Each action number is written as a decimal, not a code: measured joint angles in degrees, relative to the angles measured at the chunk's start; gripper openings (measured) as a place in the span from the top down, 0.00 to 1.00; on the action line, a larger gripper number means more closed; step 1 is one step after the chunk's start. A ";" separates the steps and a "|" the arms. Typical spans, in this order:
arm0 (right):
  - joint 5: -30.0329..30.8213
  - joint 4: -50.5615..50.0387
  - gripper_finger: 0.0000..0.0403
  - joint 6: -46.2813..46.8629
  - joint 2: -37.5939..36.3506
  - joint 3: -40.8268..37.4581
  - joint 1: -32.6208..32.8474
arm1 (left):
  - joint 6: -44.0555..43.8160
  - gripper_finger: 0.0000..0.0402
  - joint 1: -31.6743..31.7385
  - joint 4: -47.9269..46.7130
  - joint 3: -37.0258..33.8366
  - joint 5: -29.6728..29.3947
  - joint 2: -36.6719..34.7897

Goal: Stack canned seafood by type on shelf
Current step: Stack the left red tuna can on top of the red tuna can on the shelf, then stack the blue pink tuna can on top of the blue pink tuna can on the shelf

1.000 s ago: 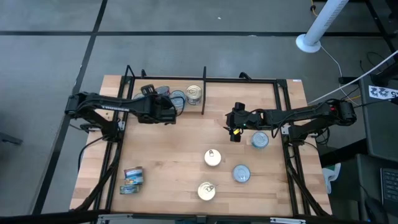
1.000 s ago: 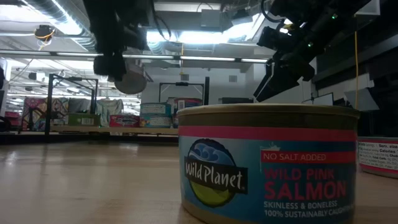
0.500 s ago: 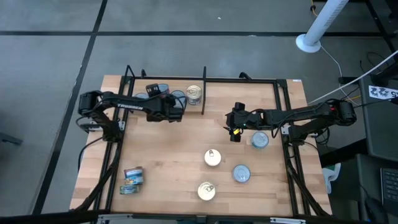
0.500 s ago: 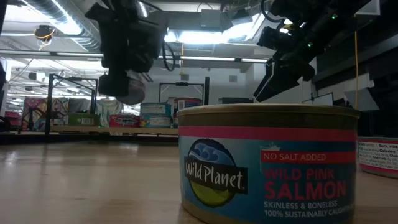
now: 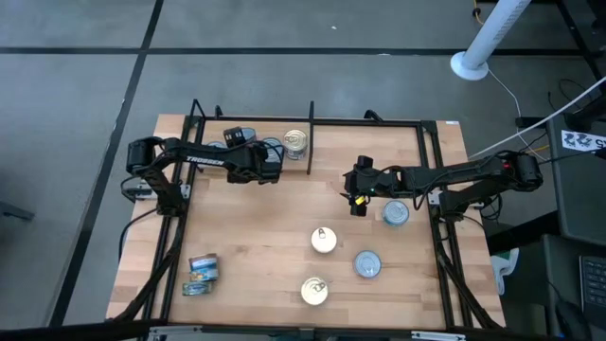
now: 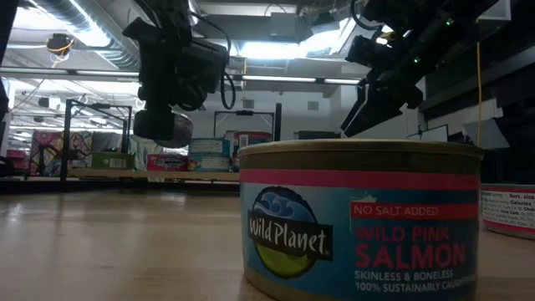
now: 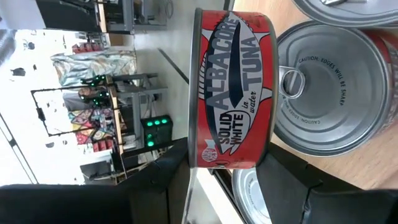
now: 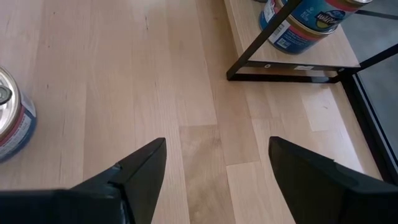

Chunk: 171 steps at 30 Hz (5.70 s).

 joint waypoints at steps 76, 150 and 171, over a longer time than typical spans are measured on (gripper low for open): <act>0.00 -0.01 0.30 -0.02 0.00 0.00 0.00 | 52.70 0.40 1.20 2.23 0.00 8.32 -0.02; -0.02 -0.14 0.30 -0.01 0.00 0.02 0.00 | -7.59 0.41 -21.71 44.70 1.11 29.73 -0.79; -6.01 -0.09 0.30 -3.57 0.00 0.07 0.07 | -50.69 0.41 -19.06 61.48 1.11 63.63 5.63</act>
